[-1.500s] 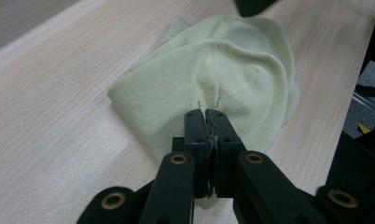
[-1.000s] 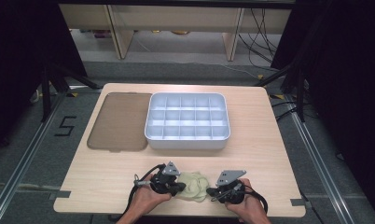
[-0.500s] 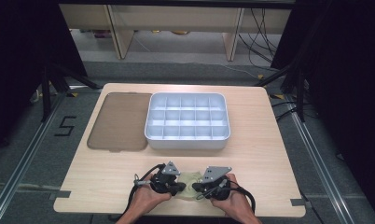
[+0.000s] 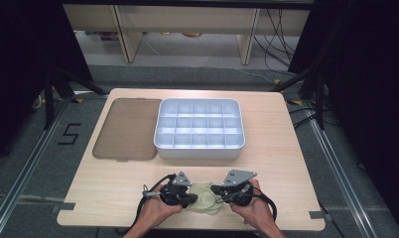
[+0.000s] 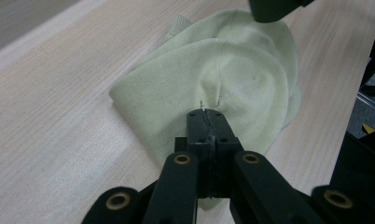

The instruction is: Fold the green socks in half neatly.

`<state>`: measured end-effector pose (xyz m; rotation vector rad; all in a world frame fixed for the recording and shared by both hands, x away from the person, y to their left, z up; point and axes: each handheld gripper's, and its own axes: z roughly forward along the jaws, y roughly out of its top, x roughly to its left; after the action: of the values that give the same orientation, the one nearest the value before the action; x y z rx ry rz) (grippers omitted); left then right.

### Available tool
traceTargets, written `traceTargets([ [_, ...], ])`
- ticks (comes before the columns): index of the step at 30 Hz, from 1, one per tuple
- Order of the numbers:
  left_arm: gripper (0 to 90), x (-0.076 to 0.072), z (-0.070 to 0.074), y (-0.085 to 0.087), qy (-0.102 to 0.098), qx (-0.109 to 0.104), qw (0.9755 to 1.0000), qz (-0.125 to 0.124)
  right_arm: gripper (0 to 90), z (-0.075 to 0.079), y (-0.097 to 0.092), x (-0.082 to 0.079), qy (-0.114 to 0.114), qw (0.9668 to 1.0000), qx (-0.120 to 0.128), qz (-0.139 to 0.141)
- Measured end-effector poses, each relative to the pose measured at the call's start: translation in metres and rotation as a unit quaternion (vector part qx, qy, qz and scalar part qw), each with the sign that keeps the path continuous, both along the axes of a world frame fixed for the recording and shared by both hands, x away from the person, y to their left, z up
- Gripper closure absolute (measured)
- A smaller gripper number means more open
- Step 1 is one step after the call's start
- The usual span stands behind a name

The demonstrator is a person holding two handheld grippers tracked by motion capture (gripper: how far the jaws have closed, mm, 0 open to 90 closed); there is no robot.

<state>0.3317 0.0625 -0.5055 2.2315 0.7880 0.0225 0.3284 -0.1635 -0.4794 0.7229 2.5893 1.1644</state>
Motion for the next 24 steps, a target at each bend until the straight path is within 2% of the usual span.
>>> traceTargets([
  [3,89.2,0.0,0.0,0.0,0.001,-0.001,1.0,0.002,89.0,-0.007,0.007,0.005,0.001,0.9999,-0.01,0.013],
  [4,89.2,-0.001,0.0,0.0,0.0,-0.003,1.0,0.004,89.0,-0.016,0.011,0.009,0.013,0.9992,-0.037,0.011],
  [6,89.2,-0.001,0.0,0.0,-0.002,0.0,1.0,0.002,89.2,-0.02,0.011,0.01,0.014,0.9991,-0.04,0.007],
  [7,89.1,0.0,0.001,0.001,-0.002,0.009,0.9999,-0.006,89.1,-0.02,0.008,0.011,0.028,0.9993,-0.023,0.002],
  [8,89.1,-0.001,0.0,0.0,-0.001,-0.004,1.0,0.004,89.1,-0.017,0.006,0.011,0.018,0.9996,-0.021,0.003],
  [10,88.9,-0.001,0.001,0.0,-0.003,-0.004,1.0,0.002,89.1,-0.01,0.002,0.01,0.022,0.9997,-0.011,-0.001],
  [11,88.6,0.0,0.002,0.001,-0.003,-0.005,1.0,-0.001,89.1,-0.008,0.0,0.011,0.012,0.9999,-0.01,0.003],
  [16,84.0,0.005,0.014,0.009,-0.017,-0.024,0.9994,0.018,89.1,-0.005,-0.008,0.01,0.016,0.9998,-0.004,-0.013],
  [17,81.2,0.007,0.016,0.013,-0.016,-0.02,0.9995,0.016,88.8,-0.005,-0.01,0.01,0.018,0.9998,-0.001,-0.013],
  [18,74.9,0.01,0.018,0.016,-0.007,-0.037,0.9986,0.036,88.1,-0.005,-0.013,0.01,0.023,0.9996,0.003,-0.018],
  [19,71.8,0.01,0.018,0.016,-0.007,-0.037,0.9986,0.036,88.1,-0.005,-0.013,0.01,0.023,0.9996,0.003,-0.018],
  [20,69.4,0.013,0.017,0.02,0.002,-0.031,0.9988,0.039,87.7,-0.003,-0.015,0.01,0.024,0.9994,0.007,-0.023],
  [21,66.5,0.014,0.015,0.02,0.01,-0.036,0.9982,0.047,87.7,-0.003,-0.016,0.01,0.022,0.9994,0.008,-0.025],
  [23,63.5,0.014,0.014,0.02,0.012,-0.035,0.998,0.051,87.7,-0.003,-0.016,0.01,0.019,0.9995,0.012,-0.023],
  [24,59.1,0.015,0.012,0.02,0.026,-0.032,0.9976,0.056,87.5,-0.002,-0.016,0.01,0.019,0.9995,0.014,-0.02],
])
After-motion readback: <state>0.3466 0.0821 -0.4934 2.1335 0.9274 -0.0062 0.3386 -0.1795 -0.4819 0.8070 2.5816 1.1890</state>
